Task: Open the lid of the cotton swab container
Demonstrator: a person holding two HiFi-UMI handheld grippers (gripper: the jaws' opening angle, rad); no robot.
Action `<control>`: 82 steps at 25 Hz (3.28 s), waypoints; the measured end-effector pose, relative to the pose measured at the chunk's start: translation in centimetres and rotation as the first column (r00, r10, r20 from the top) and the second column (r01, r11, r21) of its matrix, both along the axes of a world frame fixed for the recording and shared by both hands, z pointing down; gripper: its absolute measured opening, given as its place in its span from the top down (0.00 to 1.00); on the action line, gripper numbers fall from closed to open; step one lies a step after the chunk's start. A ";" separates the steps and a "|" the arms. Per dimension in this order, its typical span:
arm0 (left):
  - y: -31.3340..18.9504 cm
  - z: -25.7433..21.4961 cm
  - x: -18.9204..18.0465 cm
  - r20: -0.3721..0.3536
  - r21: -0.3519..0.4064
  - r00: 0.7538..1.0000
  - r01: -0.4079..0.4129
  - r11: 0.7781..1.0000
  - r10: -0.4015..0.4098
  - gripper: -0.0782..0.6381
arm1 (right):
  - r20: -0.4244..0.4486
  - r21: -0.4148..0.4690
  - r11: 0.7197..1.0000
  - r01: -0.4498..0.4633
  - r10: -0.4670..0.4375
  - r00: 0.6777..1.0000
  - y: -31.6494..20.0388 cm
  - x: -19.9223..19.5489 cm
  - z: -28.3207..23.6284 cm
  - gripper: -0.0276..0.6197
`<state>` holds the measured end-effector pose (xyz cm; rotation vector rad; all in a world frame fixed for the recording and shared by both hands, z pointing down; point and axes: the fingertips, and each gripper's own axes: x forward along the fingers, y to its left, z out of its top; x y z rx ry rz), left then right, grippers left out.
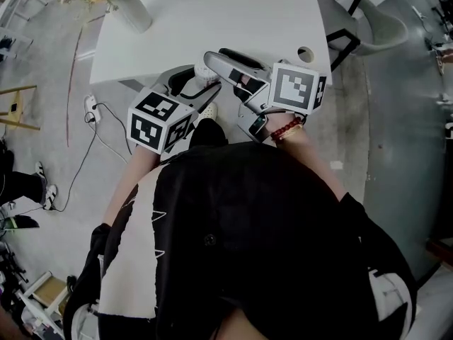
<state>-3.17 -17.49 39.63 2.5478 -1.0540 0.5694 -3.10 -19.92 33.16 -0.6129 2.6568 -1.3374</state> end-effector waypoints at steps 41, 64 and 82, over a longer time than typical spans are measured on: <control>1.5 -0.8 -1.3 -0.054 0.051 0.994 -0.089 0.995 0.092 0.55 | 0.419 -0.338 0.934 0.114 0.040 0.907 -0.1 0.8 0.6 0.60; 1.0 -2.7 -1.8 -0.130 0.081 0.990 -0.051 0.995 0.061 0.55 | 0.449 -0.300 0.950 0.089 0.058 0.892 -1.6 2.3 -0.5 0.62; 1.6 -2.8 -2.1 -0.140 0.083 0.987 -0.068 0.994 0.079 0.55 | 0.420 -0.293 0.955 0.046 0.085 0.903 -2.0 2.4 -0.2 0.60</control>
